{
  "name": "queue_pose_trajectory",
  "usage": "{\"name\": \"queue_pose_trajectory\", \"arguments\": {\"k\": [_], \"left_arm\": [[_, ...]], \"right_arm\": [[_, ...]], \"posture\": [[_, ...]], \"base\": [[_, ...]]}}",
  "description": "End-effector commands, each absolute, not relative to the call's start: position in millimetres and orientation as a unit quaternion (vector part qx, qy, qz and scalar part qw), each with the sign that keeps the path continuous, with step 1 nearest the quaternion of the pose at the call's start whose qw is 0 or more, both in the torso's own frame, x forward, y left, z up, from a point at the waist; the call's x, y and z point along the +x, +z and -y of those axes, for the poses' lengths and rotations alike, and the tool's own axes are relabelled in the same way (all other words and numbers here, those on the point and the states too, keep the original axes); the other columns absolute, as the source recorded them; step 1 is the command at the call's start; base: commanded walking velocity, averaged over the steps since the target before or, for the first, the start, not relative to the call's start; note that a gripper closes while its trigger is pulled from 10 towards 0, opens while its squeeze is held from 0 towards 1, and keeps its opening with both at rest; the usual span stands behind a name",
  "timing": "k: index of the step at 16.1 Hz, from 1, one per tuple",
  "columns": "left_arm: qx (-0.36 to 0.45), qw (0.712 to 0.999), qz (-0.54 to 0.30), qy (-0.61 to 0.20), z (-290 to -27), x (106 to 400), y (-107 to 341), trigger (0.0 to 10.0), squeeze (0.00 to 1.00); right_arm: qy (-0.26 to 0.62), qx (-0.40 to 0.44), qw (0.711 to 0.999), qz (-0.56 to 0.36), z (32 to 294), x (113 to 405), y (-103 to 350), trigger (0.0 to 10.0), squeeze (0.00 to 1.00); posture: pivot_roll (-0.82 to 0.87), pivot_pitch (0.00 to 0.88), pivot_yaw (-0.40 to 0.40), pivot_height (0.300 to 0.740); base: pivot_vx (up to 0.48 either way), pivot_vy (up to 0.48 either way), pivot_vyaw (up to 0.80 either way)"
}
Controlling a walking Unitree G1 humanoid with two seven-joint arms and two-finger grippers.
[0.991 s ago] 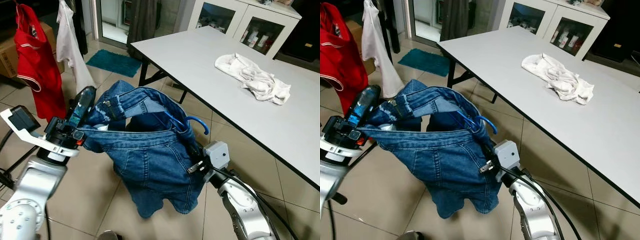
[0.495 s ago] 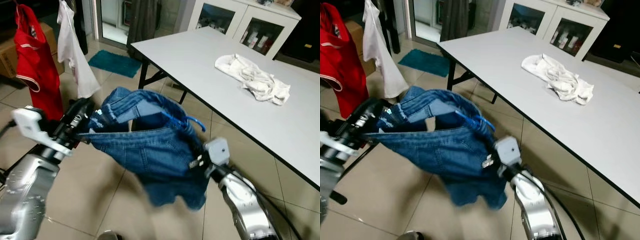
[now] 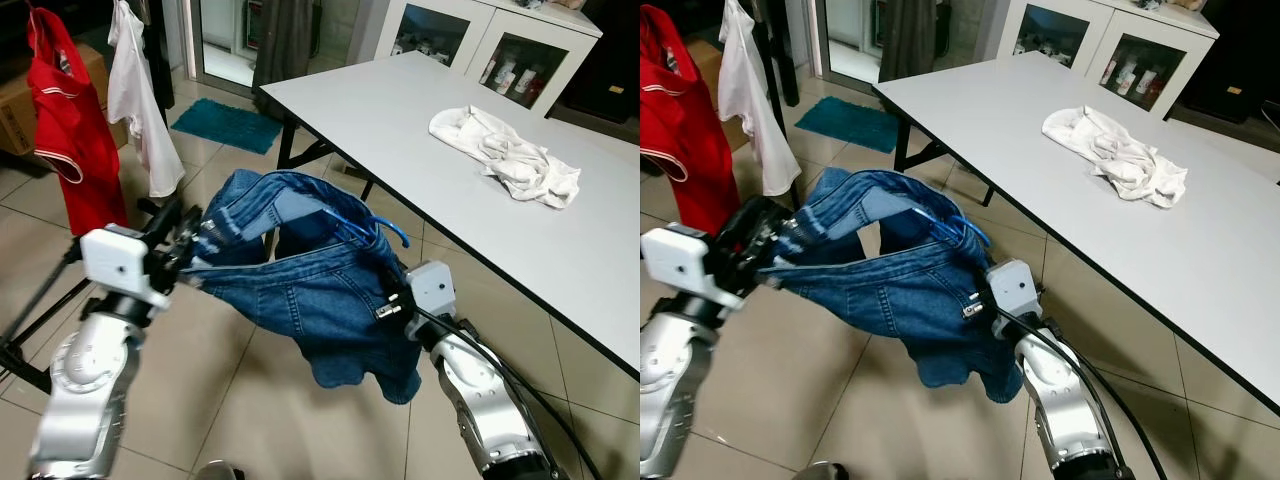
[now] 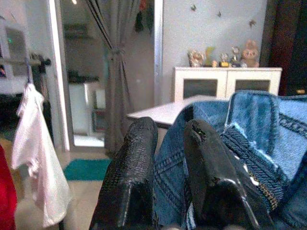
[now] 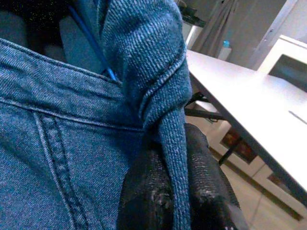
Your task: Hang hanger
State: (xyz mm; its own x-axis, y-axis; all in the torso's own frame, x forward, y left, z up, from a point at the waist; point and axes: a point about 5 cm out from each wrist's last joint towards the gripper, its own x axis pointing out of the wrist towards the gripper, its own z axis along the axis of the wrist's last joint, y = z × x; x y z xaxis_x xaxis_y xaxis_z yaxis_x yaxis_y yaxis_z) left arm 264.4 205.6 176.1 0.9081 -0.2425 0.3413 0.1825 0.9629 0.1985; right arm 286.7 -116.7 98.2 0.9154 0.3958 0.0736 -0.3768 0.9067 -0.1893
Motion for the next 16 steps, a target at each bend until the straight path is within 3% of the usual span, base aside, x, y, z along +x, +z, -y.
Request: {"name": "queue_pose_trajectory", "arguments": {"k": [1, 6, 11, 16], "left_arm": [[0.088, 0.970, 0.197, -0.108, -198, 265, 178, 10.0, 0.00], [0.061, 0.958, 0.214, -0.178, -157, 268, 185, 10.0, 0.00], [0.106, 0.957, 0.193, -0.188, -148, 272, 173, 10.0, 0.00], [-0.003, 0.969, 0.199, -0.149, -131, 285, 179, 10.0, 0.00]], "right_arm": [[0.165, -0.085, 0.981, 0.055, 126, 292, 101, 0.0, 0.00], [0.150, -0.096, 0.983, 0.044, 109, 307, 102, 0.0, 0.00], [0.151, -0.082, 0.984, 0.052, 100, 313, 106, 0.0, 0.00], [0.177, -0.035, 0.980, 0.086, 97, 306, 112, 0.0, 0.00]], "posture": [[0.15, 0.085, -0.131, 0.740], [0.16, 0.075, -0.126, 0.740], [0.16, 0.071, -0.123, 0.740], [0.16, 0.068, -0.141, 0.740]], "base": [[0.000, 0.000, 0.00], [0.000, 0.000, 0.00], [0.000, 0.000, 0.00], [0.000, 0.000, 0.00]]}}
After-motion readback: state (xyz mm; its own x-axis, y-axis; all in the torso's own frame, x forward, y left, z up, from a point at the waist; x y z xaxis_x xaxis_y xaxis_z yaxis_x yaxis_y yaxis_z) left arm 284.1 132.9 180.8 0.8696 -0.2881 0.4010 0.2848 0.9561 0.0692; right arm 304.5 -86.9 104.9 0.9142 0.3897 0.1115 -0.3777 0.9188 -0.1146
